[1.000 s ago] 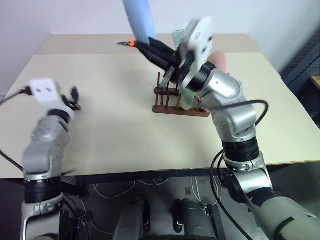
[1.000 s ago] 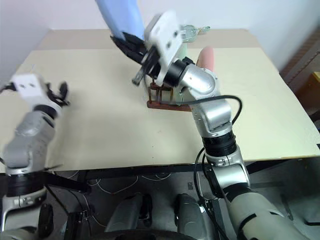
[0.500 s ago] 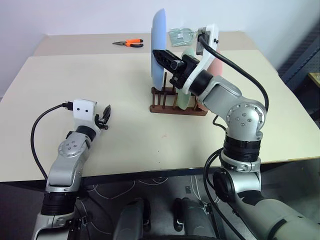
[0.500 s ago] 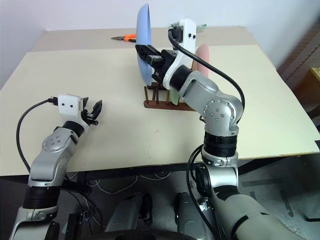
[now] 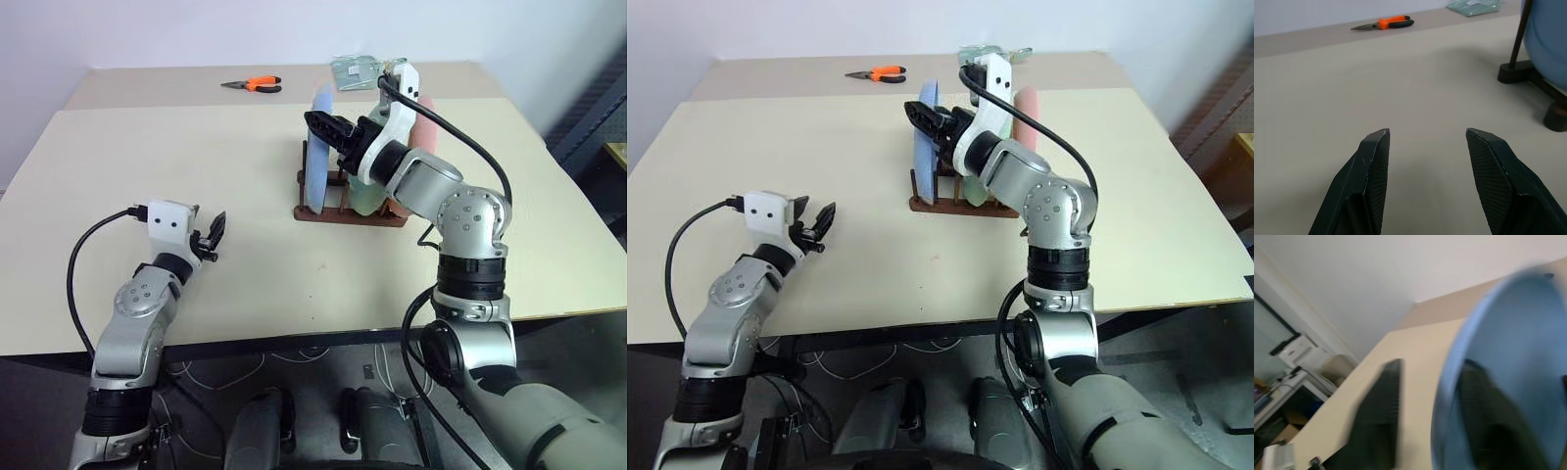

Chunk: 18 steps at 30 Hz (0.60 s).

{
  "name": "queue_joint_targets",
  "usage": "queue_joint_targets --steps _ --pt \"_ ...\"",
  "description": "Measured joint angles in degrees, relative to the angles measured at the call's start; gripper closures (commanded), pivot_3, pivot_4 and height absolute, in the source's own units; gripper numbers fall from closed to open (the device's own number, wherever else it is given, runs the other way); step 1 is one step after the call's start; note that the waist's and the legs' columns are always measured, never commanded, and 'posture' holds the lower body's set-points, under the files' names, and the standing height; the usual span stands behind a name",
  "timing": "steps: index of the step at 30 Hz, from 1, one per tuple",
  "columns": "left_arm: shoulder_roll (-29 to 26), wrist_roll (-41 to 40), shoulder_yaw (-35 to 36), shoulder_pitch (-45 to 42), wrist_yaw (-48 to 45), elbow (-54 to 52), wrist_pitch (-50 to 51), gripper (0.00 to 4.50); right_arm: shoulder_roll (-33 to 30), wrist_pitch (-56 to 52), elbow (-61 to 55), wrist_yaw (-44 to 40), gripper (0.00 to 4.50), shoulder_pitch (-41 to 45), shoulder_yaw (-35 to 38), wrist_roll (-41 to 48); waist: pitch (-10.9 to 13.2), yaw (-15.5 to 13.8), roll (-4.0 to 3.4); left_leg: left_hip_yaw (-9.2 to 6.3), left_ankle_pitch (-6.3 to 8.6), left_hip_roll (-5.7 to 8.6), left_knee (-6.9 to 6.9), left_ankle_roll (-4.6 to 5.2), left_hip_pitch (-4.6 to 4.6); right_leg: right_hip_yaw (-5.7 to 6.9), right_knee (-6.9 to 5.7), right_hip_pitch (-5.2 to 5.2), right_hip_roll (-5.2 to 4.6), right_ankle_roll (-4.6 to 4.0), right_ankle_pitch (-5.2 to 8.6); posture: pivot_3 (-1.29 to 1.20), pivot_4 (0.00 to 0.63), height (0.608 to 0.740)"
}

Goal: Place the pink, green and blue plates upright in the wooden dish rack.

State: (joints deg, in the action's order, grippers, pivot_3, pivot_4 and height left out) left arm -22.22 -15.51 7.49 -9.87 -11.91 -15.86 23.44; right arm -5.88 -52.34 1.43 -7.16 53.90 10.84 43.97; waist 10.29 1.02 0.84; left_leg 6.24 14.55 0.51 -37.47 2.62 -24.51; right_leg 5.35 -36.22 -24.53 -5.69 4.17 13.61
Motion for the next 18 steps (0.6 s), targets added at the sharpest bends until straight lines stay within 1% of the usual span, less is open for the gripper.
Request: queue_joint_targets --steps 2,3,4,7,10,13,16,18 --pt "0.1 0.0 0.0 0.0 -0.3 -0.3 0.2 1.98 -1.9 1.8 -0.1 -1.9 0.03 0.4 -2.2 -2.5 0.0 0.0 0.0 0.0 0.0 0.0 -0.01 0.0 0.0 0.0 0.0 0.0 0.0 0.0 0.0 0.0 0.15 0.74" --pt "0.2 0.0 0.0 0.1 -0.4 -0.5 0.4 1.98 -3.2 3.3 -0.3 -3.3 0.03 0.4 -4.0 -4.5 0.0 0.0 0.0 0.0 0.0 0.0 -0.01 0.0 0.0 0.0 0.0 0.0 0.0 0.0 0.0 0.0 0.15 0.74" --pt "0.4 0.0 0.0 0.2 -0.4 -0.9 0.8 1.98 -6.1 5.6 -1.5 -5.7 0.03 0.2 -7.8 -7.8 0.0 -0.1 -0.01 0.0 0.02 0.0 -0.03 0.03 -0.01 0.0 0.01 0.0 0.0 0.01 0.0 0.0 0.15 0.74" --pt "0.5 0.0 0.0 0.5 -0.5 -1.6 1.1 1.98 -13.2 13.4 -6.2 -12.1 0.03 -0.6 -15.5 -16.3 0.0 -0.1 0.0 0.0 0.02 0.0 -0.03 0.04 0.0 0.0 0.04 0.01 0.0 0.02 0.01 0.0 0.15 0.74" --pt "0.5 0.0 0.0 0.7 -0.6 -2.1 1.3 1.98 -18.0 19.2 -10.4 -17.8 0.03 -3.0 -16.5 -19.7 0.0 -0.3 0.01 -0.01 0.03 -0.03 -0.09 0.04 0.0 0.02 0.05 0.07 0.01 0.02 0.01 0.0 0.15 0.74" --pt "-0.7 0.2 0.2 1.7 -1.8 -2.2 1.3 1.98 -25.4 19.7 -14.9 -25.0 0.03 -8.2 -12.7 -17.3 0.0 -0.7 0.02 -0.06 0.11 -0.05 -0.26 0.16 0.0 0.08 0.09 0.18 -0.03 0.03 0.01 0.0 0.15 0.74" --pt "-3.1 0.9 0.2 3.4 -4.3 -1.7 1.2 1.98 -34.8 17.0 -17.9 -32.0 0.83 -17.2 -6.2 -13.3 0.0 -0.9 0.02 -0.06 0.19 -0.05 -0.38 0.27 -0.02 0.09 0.13 0.25 -0.09 0.04 0.02 0.0 0.15 0.74" --pt "-4.9 1.1 -0.2 4.5 -7.0 -1.1 1.1 1.98 -39.8 15.2 -18.6 -35.1 1.9 -23.1 -3.6 -12.9 0.0 -0.9 -0.01 -0.06 0.21 -0.05 -0.41 0.28 -0.01 0.08 0.12 0.25 -0.14 0.04 0.02 0.0 0.15 0.74"
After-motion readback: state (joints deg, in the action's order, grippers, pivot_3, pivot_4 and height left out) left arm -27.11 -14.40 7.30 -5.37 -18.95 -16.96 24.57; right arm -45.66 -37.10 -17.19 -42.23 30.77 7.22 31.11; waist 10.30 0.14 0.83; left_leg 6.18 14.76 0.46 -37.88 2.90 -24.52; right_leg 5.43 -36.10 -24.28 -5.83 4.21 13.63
